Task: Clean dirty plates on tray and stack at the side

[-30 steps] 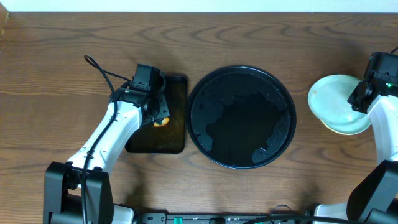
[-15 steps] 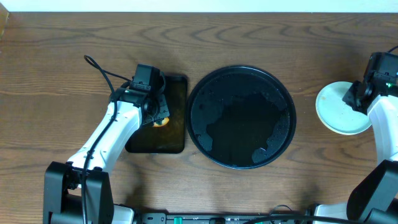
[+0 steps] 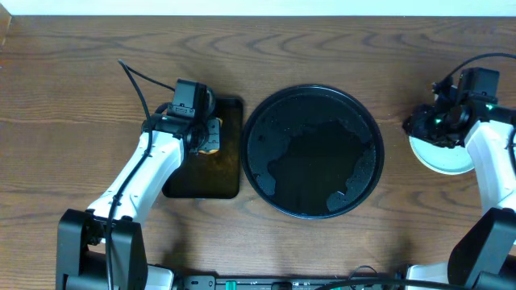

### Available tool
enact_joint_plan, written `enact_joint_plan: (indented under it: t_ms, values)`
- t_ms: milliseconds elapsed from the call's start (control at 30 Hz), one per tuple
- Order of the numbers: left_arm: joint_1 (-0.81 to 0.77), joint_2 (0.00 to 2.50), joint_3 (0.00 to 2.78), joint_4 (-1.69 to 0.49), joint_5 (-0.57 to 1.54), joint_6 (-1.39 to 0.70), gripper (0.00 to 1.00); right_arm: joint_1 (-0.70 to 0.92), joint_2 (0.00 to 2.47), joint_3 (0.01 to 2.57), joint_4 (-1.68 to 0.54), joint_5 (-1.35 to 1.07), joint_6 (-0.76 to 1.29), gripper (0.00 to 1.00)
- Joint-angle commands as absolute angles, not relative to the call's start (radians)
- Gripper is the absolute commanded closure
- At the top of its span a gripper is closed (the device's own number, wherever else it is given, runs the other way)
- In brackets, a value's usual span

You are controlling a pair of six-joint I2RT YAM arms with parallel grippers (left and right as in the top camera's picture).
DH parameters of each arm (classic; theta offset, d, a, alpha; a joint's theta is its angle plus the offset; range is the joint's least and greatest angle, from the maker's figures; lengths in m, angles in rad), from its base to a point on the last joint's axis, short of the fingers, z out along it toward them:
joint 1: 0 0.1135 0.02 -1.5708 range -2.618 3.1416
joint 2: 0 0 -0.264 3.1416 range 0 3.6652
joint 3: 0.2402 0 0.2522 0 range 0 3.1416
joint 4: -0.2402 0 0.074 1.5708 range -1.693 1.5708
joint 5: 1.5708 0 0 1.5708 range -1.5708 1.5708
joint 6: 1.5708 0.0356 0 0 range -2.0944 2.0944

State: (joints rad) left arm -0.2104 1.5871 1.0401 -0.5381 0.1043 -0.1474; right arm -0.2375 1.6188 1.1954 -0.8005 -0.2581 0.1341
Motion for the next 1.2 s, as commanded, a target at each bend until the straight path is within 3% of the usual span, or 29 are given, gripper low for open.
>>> enact_joint_plan:
  t_ms: [0,267,533,600,733,933,1167]
  values:
    - [-0.207,1.641,1.036,-0.529,0.194,-0.090,0.92,-0.221,1.622,1.196,-0.812,-0.289,0.107,0.58]
    - [-0.205,1.846,1.036,-0.506,0.260,-0.085,0.92,-0.219,1.622,1.196,-0.828,-0.288,0.107,0.59]
    - [-0.167,1.848,1.055,-0.575,-0.079,-0.224,0.92,-0.219,1.622,1.196,-0.834,-0.278,0.103,0.59]
    - [-0.164,1.827,1.067,-0.574,0.004,-0.220,0.92,-0.219,1.622,1.196,-0.834,-0.273,0.102,0.59]
    - [-0.164,1.800,1.071,-0.521,0.422,-0.001,0.92,-0.219,1.622,1.196,-0.836,-0.256,0.095,0.59]
    - [-0.189,1.805,1.059,-0.509,0.463,-0.038,0.92,-0.219,1.622,1.196,-0.843,-0.251,0.095,0.61]
    - [-0.224,1.806,1.051,-0.528,0.099,-0.149,0.92,-0.219,1.622,1.196,-0.848,-0.250,0.095,0.61]
